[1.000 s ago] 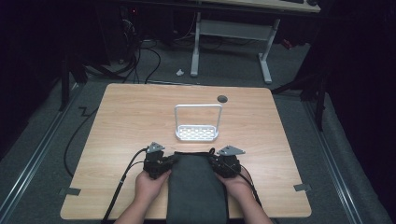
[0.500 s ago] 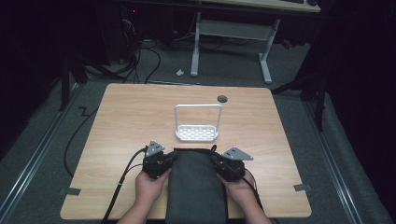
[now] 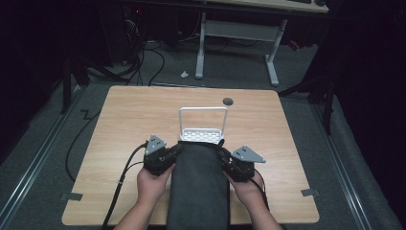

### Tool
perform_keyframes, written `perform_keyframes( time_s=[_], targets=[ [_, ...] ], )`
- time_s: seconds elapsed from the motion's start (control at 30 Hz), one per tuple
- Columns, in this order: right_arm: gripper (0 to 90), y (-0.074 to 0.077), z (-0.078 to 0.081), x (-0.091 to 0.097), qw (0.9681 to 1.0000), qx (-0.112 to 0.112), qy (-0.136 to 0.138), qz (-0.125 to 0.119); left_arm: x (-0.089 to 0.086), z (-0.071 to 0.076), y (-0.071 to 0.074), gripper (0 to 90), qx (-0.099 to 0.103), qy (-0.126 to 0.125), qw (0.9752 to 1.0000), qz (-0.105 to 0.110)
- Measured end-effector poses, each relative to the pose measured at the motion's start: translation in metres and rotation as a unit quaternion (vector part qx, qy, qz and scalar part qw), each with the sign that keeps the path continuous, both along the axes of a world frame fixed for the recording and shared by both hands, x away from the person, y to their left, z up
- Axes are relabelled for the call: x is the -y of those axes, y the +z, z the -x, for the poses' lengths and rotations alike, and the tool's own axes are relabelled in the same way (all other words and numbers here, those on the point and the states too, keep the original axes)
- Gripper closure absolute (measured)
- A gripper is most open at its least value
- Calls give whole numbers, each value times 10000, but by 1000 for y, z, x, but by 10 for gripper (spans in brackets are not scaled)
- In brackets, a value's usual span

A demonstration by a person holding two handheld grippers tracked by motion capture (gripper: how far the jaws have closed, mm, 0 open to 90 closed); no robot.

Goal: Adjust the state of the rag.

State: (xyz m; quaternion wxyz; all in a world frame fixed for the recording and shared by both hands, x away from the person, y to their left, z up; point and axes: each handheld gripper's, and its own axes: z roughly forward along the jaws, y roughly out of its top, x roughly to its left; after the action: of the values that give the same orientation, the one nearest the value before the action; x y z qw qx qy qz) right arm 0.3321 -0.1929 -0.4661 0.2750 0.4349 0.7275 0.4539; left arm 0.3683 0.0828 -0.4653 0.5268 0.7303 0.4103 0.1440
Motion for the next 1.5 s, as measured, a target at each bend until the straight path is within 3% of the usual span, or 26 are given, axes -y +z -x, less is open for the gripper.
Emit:
perform_keyframes(
  time_s=[0.43, 0.47, 0.73, 1.27, 1.5],
  targets=[
    [768, 36, -3, 1, 9990, 424, -77, -71, -1, -3, 42, 839, 465, -15, 9988, 134],
    [768, 43, -3, 0, 9985, 539, -79, -77, -2, -3, 50, 840, 559, 1, 9983, 155],
    [768, 67, -5, -3, 9970, 764, -97, -125, -4, -5, 73, 841, 772, 44, 9966, 279],
    [769, 117, -14, -3, 9907, 1318, -230, -238, -2, -10, 123, 844, 1315, 24, 9905, 389],
    [769, 134, -16, -2, 9878, 1516, -264, -235, -2, -12, 141, 844, 1581, 12, 9865, 438]
  ],
)
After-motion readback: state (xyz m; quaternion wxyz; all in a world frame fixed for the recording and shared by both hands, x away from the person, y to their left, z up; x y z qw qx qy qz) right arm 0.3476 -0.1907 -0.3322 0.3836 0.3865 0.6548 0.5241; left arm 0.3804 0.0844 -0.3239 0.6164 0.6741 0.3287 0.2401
